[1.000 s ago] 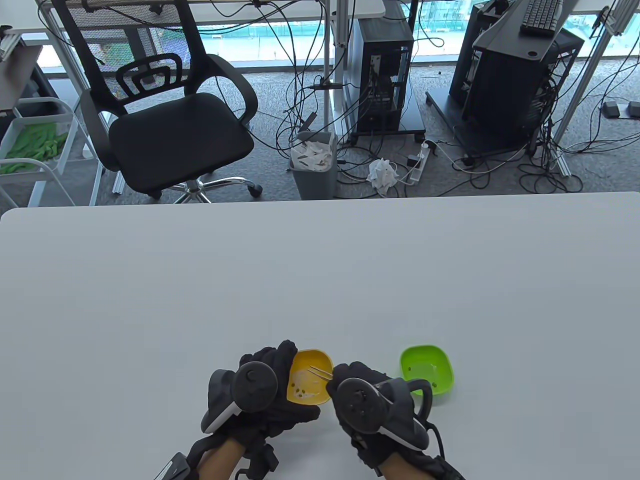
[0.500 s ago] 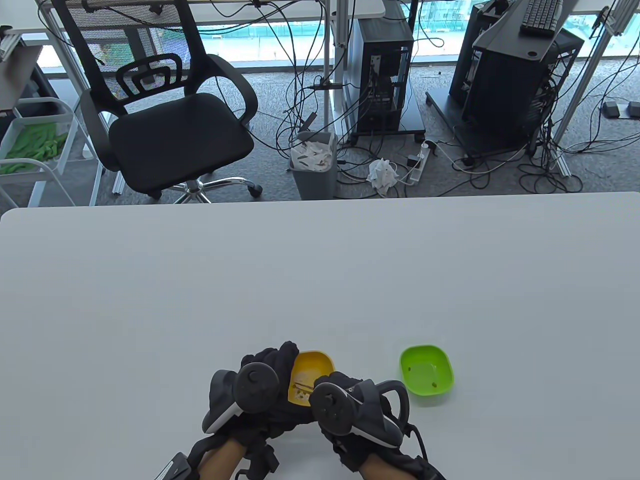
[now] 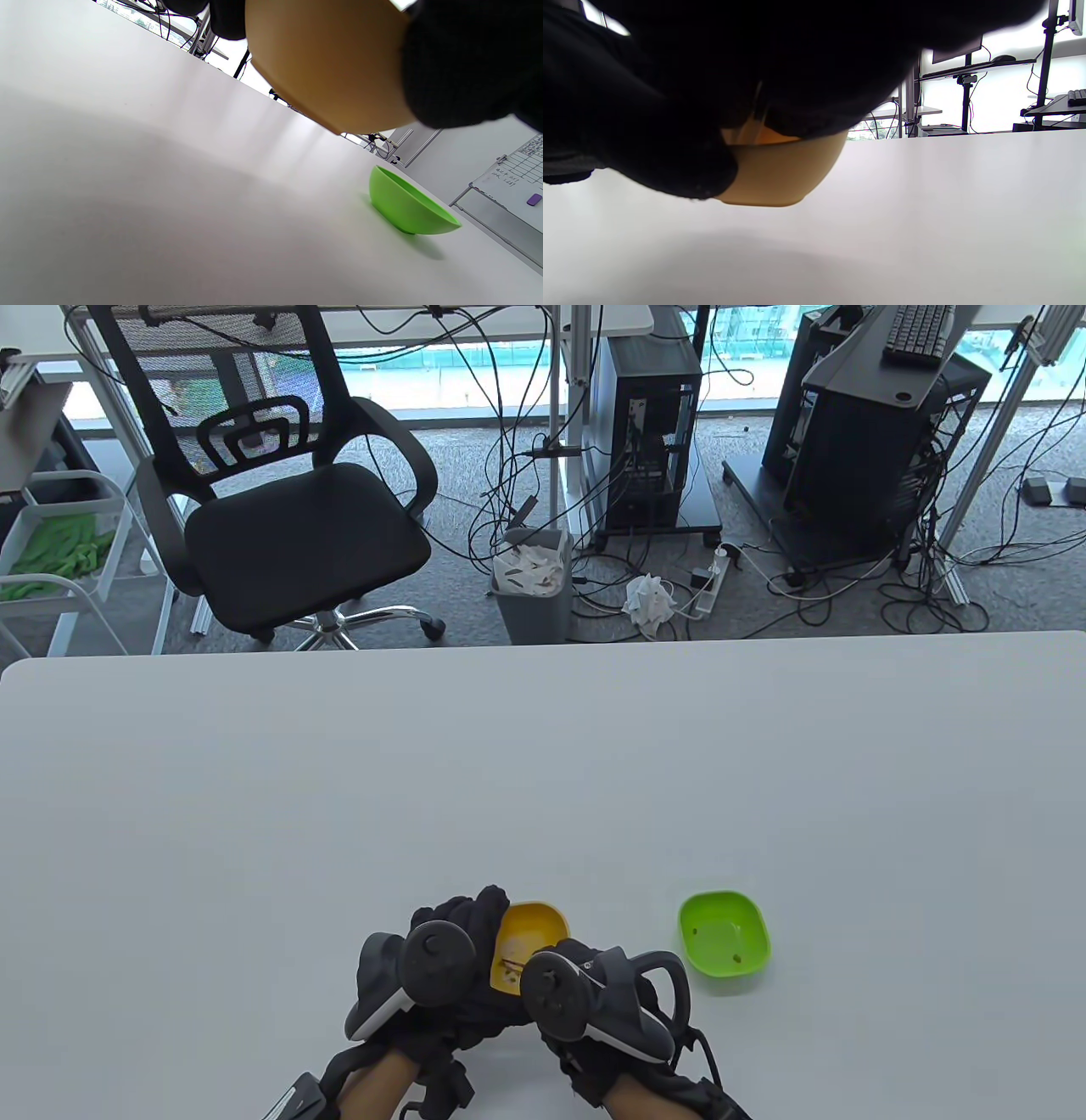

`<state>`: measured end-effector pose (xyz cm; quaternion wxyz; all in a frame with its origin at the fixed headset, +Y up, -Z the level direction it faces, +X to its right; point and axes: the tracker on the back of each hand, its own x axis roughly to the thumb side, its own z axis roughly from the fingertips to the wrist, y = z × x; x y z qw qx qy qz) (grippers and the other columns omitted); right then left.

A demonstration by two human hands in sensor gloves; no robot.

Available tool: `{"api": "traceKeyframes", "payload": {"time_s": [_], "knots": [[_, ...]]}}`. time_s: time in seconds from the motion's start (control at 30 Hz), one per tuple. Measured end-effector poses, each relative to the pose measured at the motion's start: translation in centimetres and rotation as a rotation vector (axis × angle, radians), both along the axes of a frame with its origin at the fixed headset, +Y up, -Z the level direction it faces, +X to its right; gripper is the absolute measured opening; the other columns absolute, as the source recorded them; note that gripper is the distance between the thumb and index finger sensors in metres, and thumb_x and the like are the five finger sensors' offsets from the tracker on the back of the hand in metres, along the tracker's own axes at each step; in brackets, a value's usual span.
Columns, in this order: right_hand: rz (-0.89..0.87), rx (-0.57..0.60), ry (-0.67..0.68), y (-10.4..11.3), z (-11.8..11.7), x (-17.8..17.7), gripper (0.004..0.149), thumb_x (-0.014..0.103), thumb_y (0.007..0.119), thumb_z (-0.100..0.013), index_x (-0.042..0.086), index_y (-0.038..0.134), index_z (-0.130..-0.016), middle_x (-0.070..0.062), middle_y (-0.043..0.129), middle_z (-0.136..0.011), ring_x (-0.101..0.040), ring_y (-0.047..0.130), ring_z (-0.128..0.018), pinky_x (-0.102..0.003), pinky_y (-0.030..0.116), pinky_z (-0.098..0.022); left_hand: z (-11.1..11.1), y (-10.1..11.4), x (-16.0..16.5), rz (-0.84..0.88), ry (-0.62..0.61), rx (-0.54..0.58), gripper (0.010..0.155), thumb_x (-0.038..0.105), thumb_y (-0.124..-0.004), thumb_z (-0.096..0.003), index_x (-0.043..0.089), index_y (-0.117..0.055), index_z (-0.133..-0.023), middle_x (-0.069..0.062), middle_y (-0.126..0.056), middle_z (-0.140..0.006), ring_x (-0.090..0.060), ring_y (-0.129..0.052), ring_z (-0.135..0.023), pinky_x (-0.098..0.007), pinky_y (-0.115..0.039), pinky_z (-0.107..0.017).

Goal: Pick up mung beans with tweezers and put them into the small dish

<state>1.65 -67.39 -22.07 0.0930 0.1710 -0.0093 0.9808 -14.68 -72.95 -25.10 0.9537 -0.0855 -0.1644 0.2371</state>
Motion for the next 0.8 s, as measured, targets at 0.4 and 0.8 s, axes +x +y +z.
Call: {"api": "traceKeyframes", "payload": {"time_s": [0.4,0.8], "knots": [[-0.042,0.021,-0.014,0.0,0.0,1.0,0.034,0.031,0.089,-0.047,0.006,0.098,-0.069,-0.016,0.099,-0.051,-0.014,0.095,-0.022,-0.025,0.087,-0.012,0.0,0.0,0.0,0.002,0.000,0.005,0.125,0.074,-0.095,-0.0288,0.011,-0.029,-0.115,-0.012,-0.050,-0.114,-0.045,-0.045,-0.111,-0.070,-0.027,-0.077],[-0.195,0.118,-0.340,3.1,0.5,14.0,0.035,0.031,0.089,-0.047,0.006,0.098,-0.069,-0.016,0.099,-0.051,-0.014,0.095,-0.021,-0.025,0.086,-0.011,-0.1,0.1,-0.1,0.010,0.005,0.001,0.124,0.073,-0.095,-0.0300,0.012,-0.029,-0.115,-0.012,-0.050,-0.114,-0.045,-0.046,-0.111,-0.070,-0.027,-0.077]]}}
